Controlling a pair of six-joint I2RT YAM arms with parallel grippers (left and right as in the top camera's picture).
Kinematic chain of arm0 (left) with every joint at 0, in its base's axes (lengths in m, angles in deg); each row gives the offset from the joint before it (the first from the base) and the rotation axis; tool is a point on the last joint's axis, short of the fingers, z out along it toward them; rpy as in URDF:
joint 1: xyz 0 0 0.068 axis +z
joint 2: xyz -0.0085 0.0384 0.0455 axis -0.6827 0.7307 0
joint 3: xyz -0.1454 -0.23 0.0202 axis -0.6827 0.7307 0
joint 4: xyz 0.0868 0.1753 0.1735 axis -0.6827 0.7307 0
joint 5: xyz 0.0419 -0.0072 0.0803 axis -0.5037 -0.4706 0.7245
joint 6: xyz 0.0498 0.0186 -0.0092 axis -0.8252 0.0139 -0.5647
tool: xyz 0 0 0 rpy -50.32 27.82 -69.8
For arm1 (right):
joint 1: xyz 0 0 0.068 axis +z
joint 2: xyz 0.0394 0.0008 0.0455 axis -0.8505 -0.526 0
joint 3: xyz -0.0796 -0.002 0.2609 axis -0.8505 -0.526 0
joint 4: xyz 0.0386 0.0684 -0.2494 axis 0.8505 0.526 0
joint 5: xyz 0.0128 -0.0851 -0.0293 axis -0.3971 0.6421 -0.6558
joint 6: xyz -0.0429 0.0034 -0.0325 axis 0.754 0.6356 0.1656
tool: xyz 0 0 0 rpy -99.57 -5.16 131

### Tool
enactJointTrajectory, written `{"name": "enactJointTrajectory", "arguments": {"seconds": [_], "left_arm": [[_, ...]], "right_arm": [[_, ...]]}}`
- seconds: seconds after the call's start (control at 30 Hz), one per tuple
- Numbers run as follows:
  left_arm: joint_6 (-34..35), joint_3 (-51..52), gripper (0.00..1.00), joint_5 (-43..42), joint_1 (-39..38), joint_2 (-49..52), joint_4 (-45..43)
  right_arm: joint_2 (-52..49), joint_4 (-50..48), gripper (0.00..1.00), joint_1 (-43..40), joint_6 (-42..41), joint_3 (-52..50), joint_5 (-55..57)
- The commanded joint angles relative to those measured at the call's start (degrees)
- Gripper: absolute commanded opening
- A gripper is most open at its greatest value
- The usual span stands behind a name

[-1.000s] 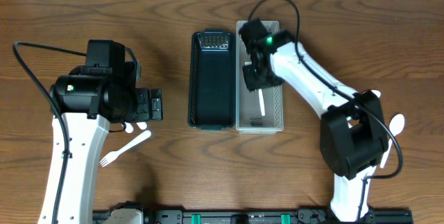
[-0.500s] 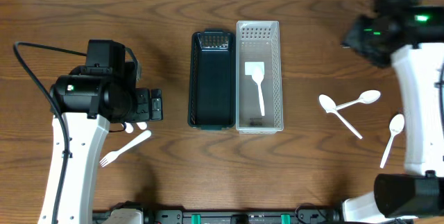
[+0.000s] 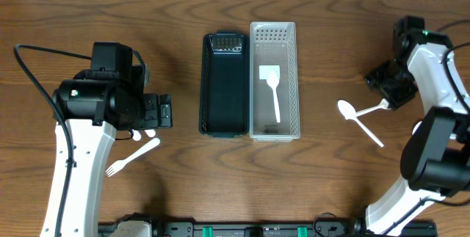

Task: Pack container
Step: 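Return the right gripper and grasp another white spoon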

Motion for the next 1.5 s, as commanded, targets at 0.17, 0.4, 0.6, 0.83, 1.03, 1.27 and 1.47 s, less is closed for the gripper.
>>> {"name": "enactJointTrajectory", "arguments": {"seconds": [0.17, 0.4, 0.6, 0.83, 1.03, 1.27, 1.47], "left_arm": [[-0.4, -0.9, 0.98, -0.6, 0.2, -0.1, 0.3], [-0.4, -0.9, 0.98, -0.6, 0.2, -0.1, 0.3], [-0.4, -1.0, 0.98, -0.6, 0.2, -0.1, 0.2], [-0.4, -1.0, 0.98, -0.6, 0.2, -0.1, 0.2], [-0.4, -1.0, 0.98, -0.6, 0.2, -0.1, 0.2], [-0.4, -0.9, 0.98, -0.6, 0.2, -0.1, 0.2], [-0.4, -1.0, 0.98, -0.6, 0.2, -0.1, 0.2]], "right_arm": [[-4.2, -3.9, 0.68, -3.3, -1.3, -3.3, -0.9], [-7.7, -5.4, 0.66, -3.0, -1.2, -3.5, -1.0], [-10.8, -6.0, 0.56, -2.9, -0.3, -3.5, -1.4], [-13.7, -6.0, 0.33, -2.7, 3.3, -3.6, -3.4], [-14.1, -5.9, 0.25, -2.7, 6.8, -3.6, -5.3], [-14.1, -5.7, 0.04, -2.7, 8.7, -3.6, -7.1], [-13.5, -5.7, 0.01, -2.7, 9.6, -3.4, -7.8]]}}
